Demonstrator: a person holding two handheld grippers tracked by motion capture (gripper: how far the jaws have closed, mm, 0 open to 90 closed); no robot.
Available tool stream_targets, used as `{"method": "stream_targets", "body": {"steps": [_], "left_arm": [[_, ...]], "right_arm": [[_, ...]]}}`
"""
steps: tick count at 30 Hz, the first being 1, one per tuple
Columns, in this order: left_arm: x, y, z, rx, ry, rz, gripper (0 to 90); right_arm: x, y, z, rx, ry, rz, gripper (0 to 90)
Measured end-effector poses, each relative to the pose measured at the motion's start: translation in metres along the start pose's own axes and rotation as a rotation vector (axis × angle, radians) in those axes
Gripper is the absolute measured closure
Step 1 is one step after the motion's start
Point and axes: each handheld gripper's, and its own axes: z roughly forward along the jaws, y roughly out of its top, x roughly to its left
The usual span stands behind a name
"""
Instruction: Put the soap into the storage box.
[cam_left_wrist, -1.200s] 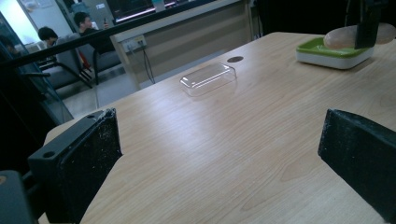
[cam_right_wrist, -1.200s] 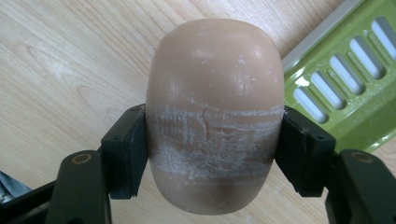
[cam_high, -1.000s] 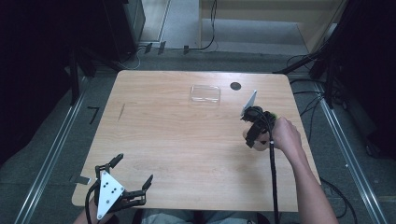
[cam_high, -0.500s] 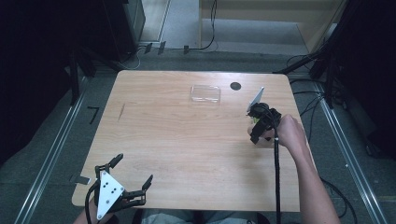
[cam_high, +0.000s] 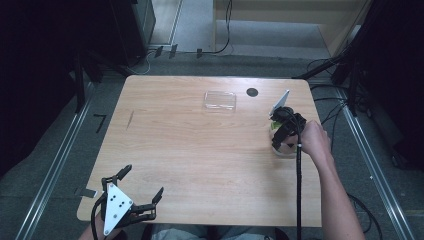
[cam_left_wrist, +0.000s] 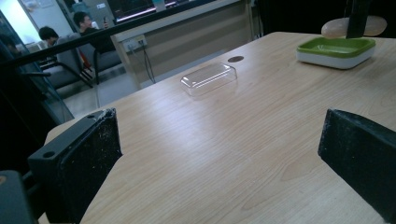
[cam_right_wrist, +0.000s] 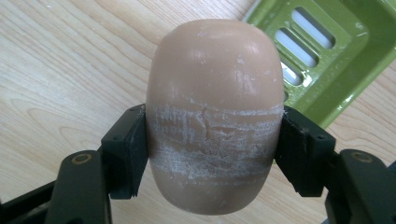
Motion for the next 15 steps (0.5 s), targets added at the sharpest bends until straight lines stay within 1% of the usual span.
{"method": "stream_targets", "body": {"steps": [6,15], "left_arm": [[-0.0001,0.0002,0.0002,0.0,-0.001,0.004,0.0],[0.0001,0.0,-0.0002,-0.001,0.0,0.001,0.0]], "right_arm": [[-0.0067,0.0,0.0007,-0.008,0.003,0.011,33.7],[-0.0108,0.0037,0.0048,-0.011,0.005,0.025,33.8]]}}
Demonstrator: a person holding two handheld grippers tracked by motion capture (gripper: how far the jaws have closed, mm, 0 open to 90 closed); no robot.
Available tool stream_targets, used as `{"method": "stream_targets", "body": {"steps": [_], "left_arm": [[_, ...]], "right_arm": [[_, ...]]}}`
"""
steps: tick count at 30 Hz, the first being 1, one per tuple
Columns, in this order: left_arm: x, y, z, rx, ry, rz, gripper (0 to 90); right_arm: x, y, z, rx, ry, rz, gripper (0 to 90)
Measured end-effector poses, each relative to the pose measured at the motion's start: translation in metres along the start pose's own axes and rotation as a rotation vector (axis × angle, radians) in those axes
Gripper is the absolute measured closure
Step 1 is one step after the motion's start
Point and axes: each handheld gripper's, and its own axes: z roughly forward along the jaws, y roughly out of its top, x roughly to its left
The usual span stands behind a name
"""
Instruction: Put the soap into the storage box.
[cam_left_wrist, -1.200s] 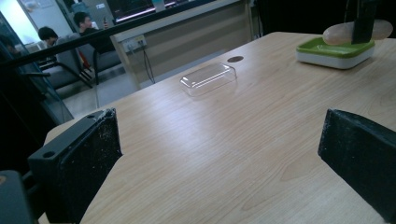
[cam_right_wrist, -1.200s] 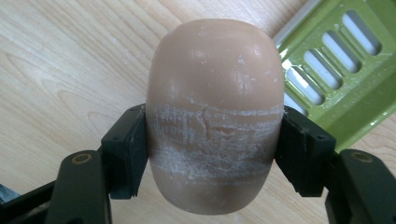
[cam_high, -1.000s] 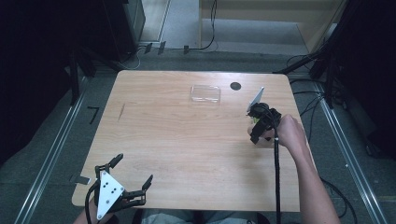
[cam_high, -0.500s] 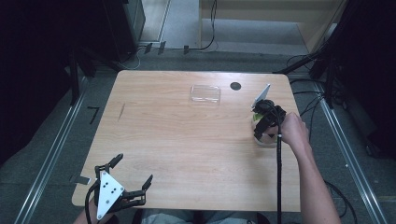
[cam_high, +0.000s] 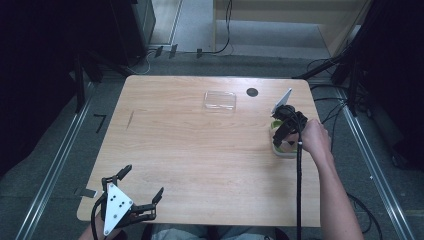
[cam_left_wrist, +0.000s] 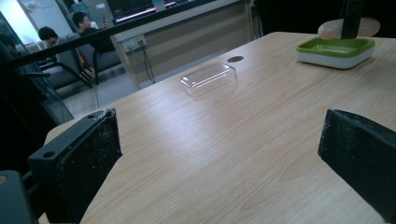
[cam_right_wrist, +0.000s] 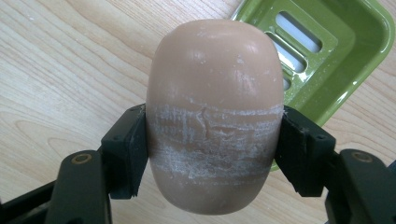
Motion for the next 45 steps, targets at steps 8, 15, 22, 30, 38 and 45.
{"method": "stream_targets", "body": {"steps": [8,15,22,30,38,45], "left_arm": [[0.0,0.0,0.0,0.0,0.0,0.0,0.0],[0.0,0.0,0.0,0.001,0.0,0.003,0.0],[0.0,0.0,0.0,0.002,0.0,0.004,0.0],[0.0,0.0,0.0,0.001,0.001,0.002,0.0],[0.0,0.0,0.0,0.002,0.0,0.002,0.0],[0.0,0.0,0.0,0.002,0.0,0.003,0.0]], "right_arm": [[-0.003,0.003,0.003,0.006,0.0,0.005,33.7],[-0.011,0.001,0.006,-0.003,0.0,0.036,33.7],[-0.016,0.001,0.008,-0.015,0.002,0.052,33.7],[-0.017,0.004,0.012,-0.017,-0.001,0.066,33.8],[-0.02,0.006,0.016,-0.027,-0.001,0.09,33.8],[-0.025,0.005,0.018,-0.038,-0.012,0.118,33.8]]}}
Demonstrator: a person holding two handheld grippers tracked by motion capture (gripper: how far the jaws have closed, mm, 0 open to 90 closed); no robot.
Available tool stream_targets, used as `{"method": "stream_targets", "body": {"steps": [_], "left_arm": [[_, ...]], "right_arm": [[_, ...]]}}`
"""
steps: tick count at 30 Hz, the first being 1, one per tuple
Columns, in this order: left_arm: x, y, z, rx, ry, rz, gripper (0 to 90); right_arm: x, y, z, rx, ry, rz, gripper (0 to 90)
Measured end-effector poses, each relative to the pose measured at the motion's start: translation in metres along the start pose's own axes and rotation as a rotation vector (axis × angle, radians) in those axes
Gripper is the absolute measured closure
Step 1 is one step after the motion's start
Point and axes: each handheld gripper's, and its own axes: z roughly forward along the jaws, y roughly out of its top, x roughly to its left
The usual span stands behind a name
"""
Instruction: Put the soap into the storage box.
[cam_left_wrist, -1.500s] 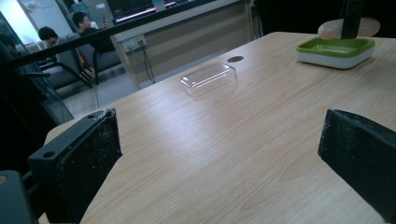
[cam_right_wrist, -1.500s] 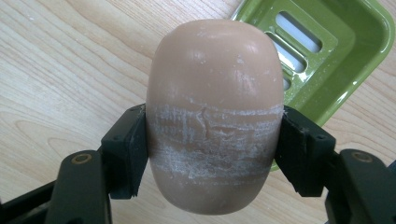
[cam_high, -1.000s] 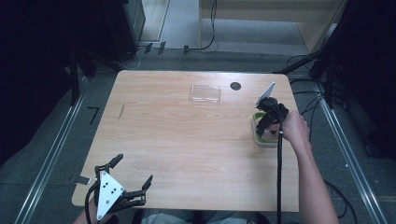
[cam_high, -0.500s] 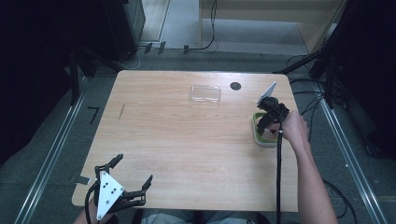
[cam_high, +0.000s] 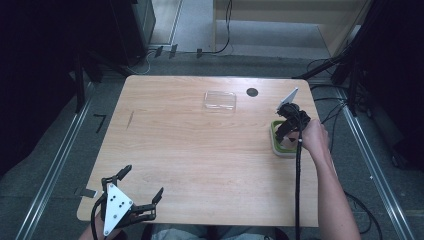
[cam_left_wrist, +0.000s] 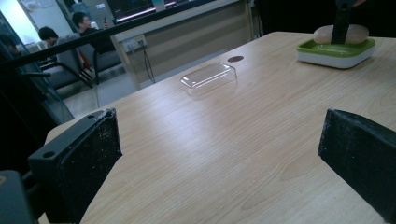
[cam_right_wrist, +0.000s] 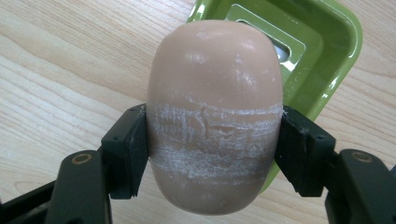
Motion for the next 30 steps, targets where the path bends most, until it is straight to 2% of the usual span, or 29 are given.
{"method": "stream_targets", "body": {"steps": [11,22,30], "left_arm": [[0.0,0.0,0.0,-0.001,0.0,-0.001,0.0],[0.0,0.0,0.0,-0.002,0.0,-0.001,0.0],[0.0,0.0,0.0,-0.002,0.0,-0.002,0.0]], "right_arm": [[-0.006,0.001,0.005,-0.018,0.0,0.051,33.8],[-0.01,0.001,0.011,-0.048,0.008,0.074,33.8],[-0.011,0.002,0.015,-0.049,0.006,0.098,33.8]]}}
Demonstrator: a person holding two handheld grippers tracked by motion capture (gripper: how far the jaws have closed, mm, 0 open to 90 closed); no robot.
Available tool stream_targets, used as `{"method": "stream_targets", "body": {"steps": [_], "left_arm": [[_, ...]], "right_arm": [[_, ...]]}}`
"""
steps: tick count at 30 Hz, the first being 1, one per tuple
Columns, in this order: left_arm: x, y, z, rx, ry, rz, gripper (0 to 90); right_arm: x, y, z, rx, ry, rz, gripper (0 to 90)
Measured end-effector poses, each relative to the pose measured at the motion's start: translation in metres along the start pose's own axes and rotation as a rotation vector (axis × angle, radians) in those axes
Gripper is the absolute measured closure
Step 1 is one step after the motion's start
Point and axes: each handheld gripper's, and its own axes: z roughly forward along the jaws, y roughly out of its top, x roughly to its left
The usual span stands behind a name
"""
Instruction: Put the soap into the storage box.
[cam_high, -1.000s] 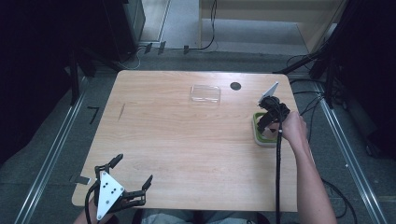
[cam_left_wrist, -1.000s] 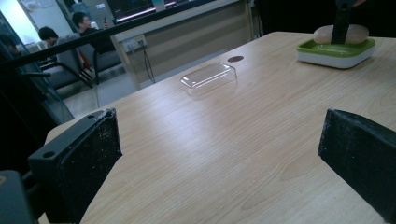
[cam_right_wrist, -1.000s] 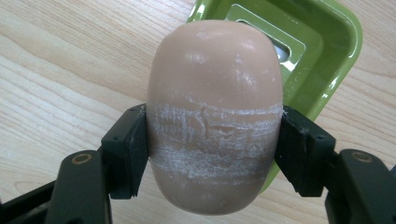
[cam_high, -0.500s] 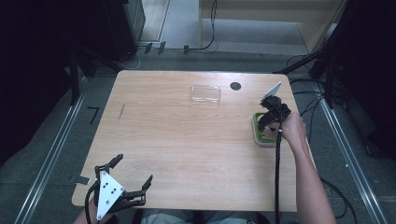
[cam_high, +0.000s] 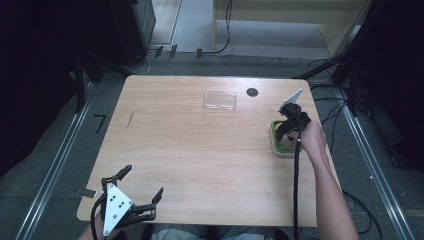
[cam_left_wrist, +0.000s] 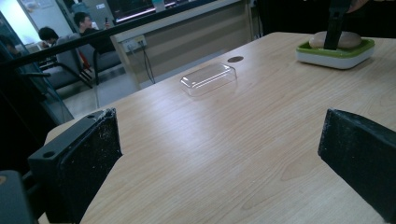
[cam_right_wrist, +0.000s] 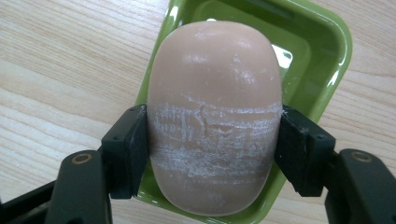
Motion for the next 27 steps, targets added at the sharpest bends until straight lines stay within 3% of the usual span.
{"method": "stream_targets", "body": {"steps": [27], "left_arm": [[0.0,0.0,0.0,-0.002,0.0,0.0,0.0]], "right_arm": [[-0.004,0.002,0.011,-0.005,-0.012,0.034,33.9]]}}
